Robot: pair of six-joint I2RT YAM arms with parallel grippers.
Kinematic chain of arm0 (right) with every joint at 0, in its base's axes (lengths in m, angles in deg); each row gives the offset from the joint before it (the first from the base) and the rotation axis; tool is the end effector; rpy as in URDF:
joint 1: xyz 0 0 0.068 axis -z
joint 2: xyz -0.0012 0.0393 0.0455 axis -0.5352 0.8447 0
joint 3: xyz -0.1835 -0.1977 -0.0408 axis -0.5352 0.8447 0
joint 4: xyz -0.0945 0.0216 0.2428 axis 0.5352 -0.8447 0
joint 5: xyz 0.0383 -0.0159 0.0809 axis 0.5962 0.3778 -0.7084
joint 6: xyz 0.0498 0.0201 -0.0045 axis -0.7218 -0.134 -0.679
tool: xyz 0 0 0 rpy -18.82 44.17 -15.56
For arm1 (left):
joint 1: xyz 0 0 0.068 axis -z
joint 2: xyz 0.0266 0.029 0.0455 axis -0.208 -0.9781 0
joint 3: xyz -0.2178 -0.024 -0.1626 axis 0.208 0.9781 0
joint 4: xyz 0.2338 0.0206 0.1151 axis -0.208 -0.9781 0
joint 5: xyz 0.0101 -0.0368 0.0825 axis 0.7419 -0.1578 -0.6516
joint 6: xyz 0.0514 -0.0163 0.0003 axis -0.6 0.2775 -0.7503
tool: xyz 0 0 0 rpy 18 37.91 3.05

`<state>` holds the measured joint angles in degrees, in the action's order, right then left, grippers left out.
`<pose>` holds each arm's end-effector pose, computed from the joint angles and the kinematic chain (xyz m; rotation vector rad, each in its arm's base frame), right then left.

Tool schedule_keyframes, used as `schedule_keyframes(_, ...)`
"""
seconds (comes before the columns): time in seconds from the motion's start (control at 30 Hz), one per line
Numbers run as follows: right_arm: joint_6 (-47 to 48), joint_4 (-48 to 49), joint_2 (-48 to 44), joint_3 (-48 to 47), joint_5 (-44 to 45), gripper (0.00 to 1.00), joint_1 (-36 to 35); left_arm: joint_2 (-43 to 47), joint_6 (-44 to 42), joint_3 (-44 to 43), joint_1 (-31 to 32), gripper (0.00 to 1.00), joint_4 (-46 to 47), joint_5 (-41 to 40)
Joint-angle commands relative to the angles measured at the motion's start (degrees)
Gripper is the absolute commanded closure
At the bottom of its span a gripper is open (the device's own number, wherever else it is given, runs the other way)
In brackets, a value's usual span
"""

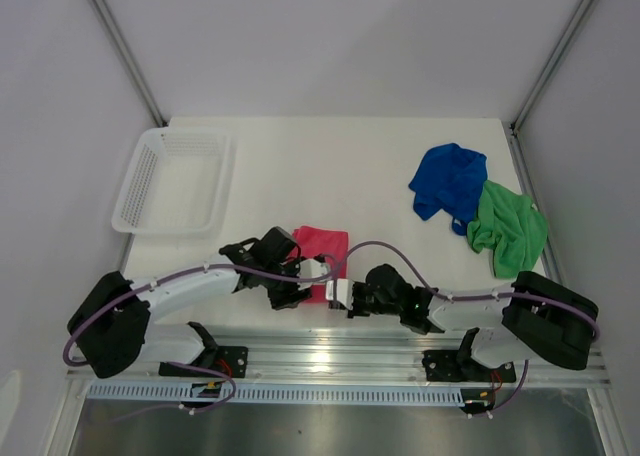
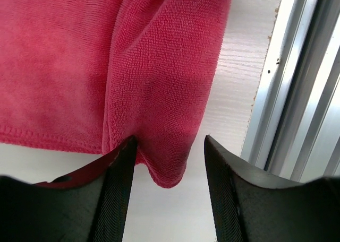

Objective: Roll the towels
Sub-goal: Roll the towel

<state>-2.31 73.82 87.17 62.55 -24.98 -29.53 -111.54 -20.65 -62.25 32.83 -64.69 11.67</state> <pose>0.1087 0.2155 0.1405 -1.6212 1.4007 0.4841 0.1507 -0.1671 0.1746 1.7664 2.0317 -0.5386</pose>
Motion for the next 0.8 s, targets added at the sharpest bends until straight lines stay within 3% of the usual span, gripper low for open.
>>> schedule_keyframes(0.0,-4.8,0.7,-3.0,0.0,-1.8,1.0,2.4,3.7,-0.7,1.9,0.3,0.43,1.4,0.6)
schedule_keyframes(0.17,-5.4,0.0,-5.1,0.9,-3.7,1.0,3.7,6.7,-1.2,2.9,0.2,0.4,2.1,2.0)
schedule_keyframes(0.63,-7.4,-1.1,-5.7,0.7,-6.2,1.0,5.8,4.5,-0.3,3.4,3.6,0.39,5.5,-0.2)
schedule_keyframes(0.73,-7.7,-1.4,-5.7,0.7,-6.8,1.0,6.3,3.5,-0.3,3.6,3.9,0.44,6.2,-1.3)
schedule_keyframes(0.77,-7.7,-1.8,-5.6,0.6,-6.9,1.0,6.4,3.2,-0.4,3.5,3.9,0.56,6.3,-1.5)
